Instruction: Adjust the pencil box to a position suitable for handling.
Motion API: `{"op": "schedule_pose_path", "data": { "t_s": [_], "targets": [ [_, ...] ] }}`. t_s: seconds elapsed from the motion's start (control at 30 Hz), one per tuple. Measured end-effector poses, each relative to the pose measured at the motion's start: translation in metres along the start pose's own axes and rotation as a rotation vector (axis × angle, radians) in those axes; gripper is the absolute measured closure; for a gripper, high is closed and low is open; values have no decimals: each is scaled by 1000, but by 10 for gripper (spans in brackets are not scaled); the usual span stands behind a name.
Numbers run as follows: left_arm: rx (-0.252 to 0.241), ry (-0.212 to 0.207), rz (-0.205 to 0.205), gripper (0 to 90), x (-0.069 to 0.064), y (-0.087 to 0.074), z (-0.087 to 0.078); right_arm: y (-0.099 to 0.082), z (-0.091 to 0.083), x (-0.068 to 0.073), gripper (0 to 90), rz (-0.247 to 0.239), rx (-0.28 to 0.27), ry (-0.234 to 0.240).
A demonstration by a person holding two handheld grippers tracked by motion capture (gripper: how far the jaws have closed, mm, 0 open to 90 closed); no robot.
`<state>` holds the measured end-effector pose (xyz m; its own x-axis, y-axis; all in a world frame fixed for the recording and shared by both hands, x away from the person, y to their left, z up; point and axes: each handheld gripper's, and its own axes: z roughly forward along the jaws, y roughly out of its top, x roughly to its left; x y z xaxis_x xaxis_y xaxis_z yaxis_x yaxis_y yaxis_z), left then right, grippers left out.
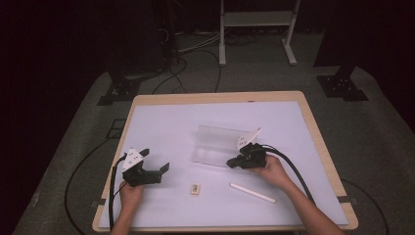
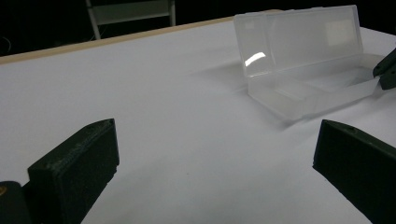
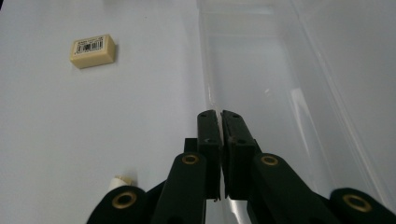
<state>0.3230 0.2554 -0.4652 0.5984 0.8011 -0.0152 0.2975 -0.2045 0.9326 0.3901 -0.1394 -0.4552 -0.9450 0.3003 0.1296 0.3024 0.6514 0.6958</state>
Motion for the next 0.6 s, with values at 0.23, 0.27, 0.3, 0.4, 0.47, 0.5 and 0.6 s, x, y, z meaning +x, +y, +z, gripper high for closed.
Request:
{"op": "schedule_pose_path", "data": {
  "t_s": [0.23,0.27,0.3,0.4,0.47,0.5,0.6],
  "targets": [
    [-1,1,2,0,0,0,0,-1,2,-1,860,2,12,4],
    [-1,1,2,0,0,0,0,-1,2,0,859,4,16,4],
    [-1,1,2,0,0,0,0,-1,2,0,858,1,18,4],
    [-1,0,2,0,0,0,0,-1,4,0,850,0,22,1],
    [-1,1,2,0,0,0,0,-2,4,0,842,14,29,8],
    [-1,1,2,0,0,0,0,-2,4,0,842,14,29,8],
    [-1,0,2,0,0,0,0,-2,6,0,824,15,39,12]
  ]
}}
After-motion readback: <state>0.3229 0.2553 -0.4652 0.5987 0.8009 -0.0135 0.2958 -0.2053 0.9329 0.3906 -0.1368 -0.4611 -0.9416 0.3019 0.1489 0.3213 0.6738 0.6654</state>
